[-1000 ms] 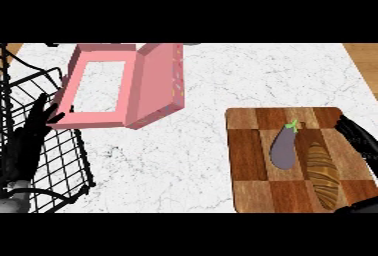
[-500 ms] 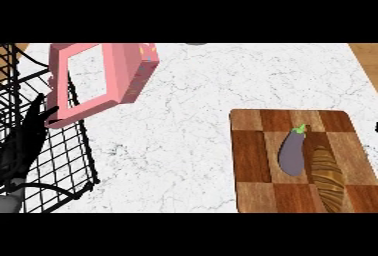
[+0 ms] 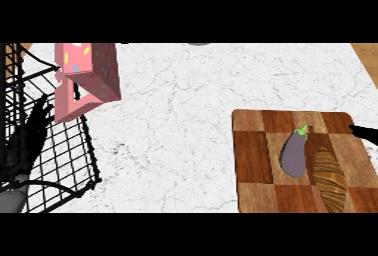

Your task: Pick the croissant from the cutting board and place it in the cardboard box

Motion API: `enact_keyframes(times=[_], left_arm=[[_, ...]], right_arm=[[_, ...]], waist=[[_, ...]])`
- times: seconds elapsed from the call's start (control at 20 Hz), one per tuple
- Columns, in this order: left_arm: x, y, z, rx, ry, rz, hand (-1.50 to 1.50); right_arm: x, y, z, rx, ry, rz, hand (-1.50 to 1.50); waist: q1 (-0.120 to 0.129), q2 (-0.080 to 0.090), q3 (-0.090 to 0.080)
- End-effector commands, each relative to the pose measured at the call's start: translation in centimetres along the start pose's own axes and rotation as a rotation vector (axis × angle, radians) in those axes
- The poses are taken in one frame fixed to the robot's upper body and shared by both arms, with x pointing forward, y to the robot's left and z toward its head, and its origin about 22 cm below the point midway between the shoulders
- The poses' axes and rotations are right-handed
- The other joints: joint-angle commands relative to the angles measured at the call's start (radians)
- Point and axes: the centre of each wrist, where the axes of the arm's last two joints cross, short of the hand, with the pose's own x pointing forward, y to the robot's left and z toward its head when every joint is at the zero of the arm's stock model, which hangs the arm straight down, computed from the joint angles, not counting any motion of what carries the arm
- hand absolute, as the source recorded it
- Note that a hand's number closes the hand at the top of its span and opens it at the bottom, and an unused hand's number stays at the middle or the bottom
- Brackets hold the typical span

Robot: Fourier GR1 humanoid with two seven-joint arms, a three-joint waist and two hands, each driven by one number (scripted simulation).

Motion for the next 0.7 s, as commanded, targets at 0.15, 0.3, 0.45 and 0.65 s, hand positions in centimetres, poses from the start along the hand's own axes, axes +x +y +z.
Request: enact_keyframes(times=[0.15,0.3,0.45,0.65], left_arm=[[-0.6,0.1,0.0,0.015,0.042,-0.028,0.00],[-3.5,0.9,0.5,0.014,0.046,-0.025,0.00],[-2.8,1.2,-0.1,0.034,0.030,-0.026,0.00],[-2.8,0.1,0.2,0.019,0.041,-0.021,0.00]], right_arm=[[1.5,0.1,-4.0,0.179,0.069,0.038,-1.50],[2.3,1.3,-6.2,0.174,0.092,0.109,-1.50],[1.6,2.8,-5.9,0.177,0.094,0.110,-1.50],[2.3,-0.3,-4.8,0.187,0.091,0.109,-1.50]], waist=[[-0.010,0.001,-0.010],[-0.010,0.002,-0.010],[-0.017,0.001,-0.010],[-0.020,0.000,-0.010]])
